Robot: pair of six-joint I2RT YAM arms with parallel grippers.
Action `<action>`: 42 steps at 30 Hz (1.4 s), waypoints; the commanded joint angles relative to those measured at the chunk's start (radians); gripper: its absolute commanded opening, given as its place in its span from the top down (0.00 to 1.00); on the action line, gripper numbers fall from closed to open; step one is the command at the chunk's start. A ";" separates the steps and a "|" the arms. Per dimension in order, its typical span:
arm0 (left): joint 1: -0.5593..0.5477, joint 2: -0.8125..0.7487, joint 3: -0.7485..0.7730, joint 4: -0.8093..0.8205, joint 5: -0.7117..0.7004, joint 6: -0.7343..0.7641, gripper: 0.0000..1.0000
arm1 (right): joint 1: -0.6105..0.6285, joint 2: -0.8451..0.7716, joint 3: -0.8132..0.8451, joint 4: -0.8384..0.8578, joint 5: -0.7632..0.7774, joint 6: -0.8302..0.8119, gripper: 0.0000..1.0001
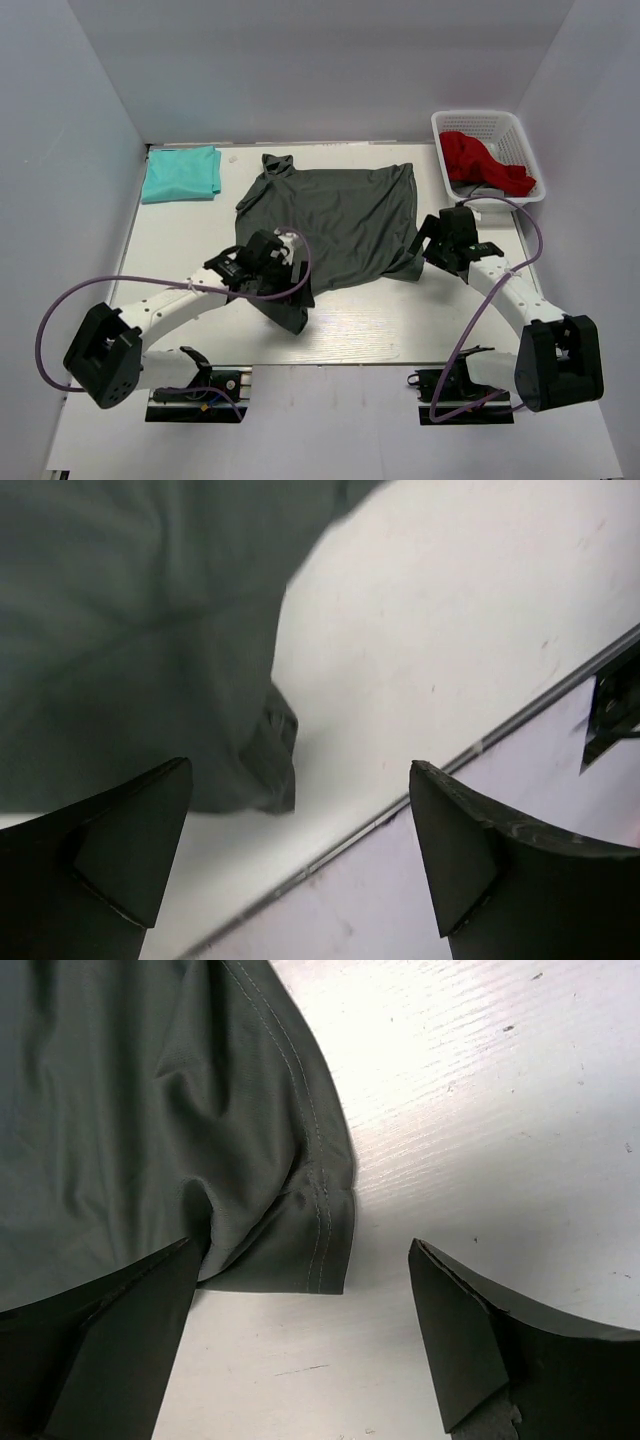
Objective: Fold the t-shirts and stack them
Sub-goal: Flatten out the tshirt
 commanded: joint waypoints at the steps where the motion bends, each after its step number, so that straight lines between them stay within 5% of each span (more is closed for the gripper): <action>1: -0.055 -0.048 -0.033 -0.099 -0.051 -0.088 0.01 | -0.010 -0.006 -0.027 -0.001 0.008 0.021 0.10; 12: -0.166 0.108 -0.050 -0.089 -0.089 -0.117 0.06 | -0.015 0.057 -0.040 0.042 -0.038 -0.038 0.10; 14: -0.166 0.145 -0.041 -0.089 -0.120 -0.101 0.25 | -0.015 0.077 -0.035 0.048 -0.033 -0.042 0.10; 16: -0.166 0.177 -0.032 -0.108 -0.144 -0.100 0.30 | -0.015 0.108 -0.032 0.059 -0.035 -0.053 0.11; 21: -0.166 0.220 -0.032 -0.081 -0.110 -0.080 0.60 | -0.012 0.158 -0.035 0.103 -0.075 -0.045 0.21; 25: -0.166 0.191 -0.041 -0.093 -0.130 -0.090 0.94 | -0.012 0.215 -0.034 0.145 -0.093 -0.036 0.39; 26: -0.166 0.182 -0.041 -0.093 -0.130 -0.099 1.00 | -0.012 0.233 -0.031 0.165 -0.090 -0.033 0.50; 31: -0.166 0.116 -0.013 -0.164 -0.233 -0.132 1.00 | -0.010 0.284 -0.006 0.165 -0.047 -0.021 0.72; 35: -0.166 0.023 0.013 -0.204 -0.387 -0.166 1.00 | -0.013 0.280 -0.003 0.162 0.048 -0.010 1.00; 42: -0.146 -0.200 0.131 -0.254 -0.763 -0.269 1.00 | -0.009 0.208 0.023 0.171 0.112 -0.067 1.00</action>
